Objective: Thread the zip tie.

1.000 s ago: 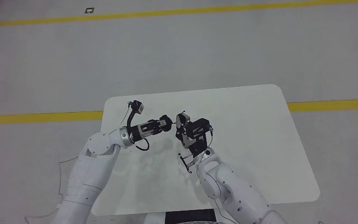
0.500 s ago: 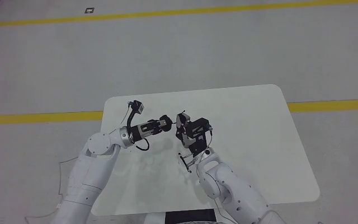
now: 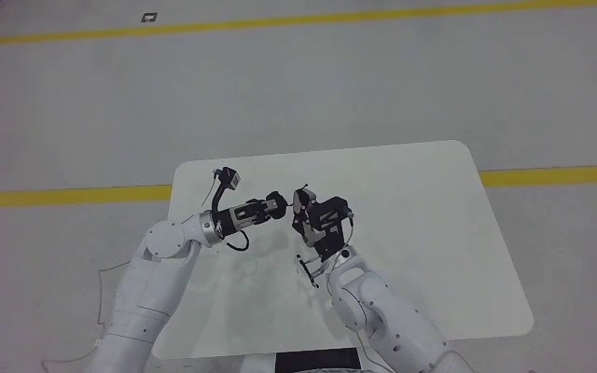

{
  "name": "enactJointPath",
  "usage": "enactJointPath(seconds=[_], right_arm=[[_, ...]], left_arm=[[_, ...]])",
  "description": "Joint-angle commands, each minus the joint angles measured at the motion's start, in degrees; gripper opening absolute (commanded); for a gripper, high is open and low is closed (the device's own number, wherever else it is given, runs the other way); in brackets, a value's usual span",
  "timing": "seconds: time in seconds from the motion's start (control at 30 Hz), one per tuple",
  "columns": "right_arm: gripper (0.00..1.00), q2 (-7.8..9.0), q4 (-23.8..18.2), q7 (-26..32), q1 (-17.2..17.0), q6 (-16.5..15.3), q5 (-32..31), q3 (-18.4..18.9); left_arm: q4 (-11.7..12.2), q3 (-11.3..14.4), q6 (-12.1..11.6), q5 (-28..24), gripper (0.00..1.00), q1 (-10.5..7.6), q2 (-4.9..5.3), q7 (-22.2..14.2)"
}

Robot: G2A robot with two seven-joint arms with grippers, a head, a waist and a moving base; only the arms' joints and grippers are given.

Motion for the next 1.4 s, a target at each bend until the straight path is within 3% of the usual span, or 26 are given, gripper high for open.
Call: enactJointPath(seconds=[0.0,1.37], right_arm=[[0.00,-0.08,0.1,0.0,0.0,0.0,-0.1,0.0],[0.00,-1.50,0.5,0.6,-0.9,-0.3,-2.1,0.9]], left_arm=[[0.0,0.0,0.0,0.0,0.00,0.00,0.00,0.0],[0.0,0.0,0.0,0.0,0.00,0.00,0.00,0.0]])
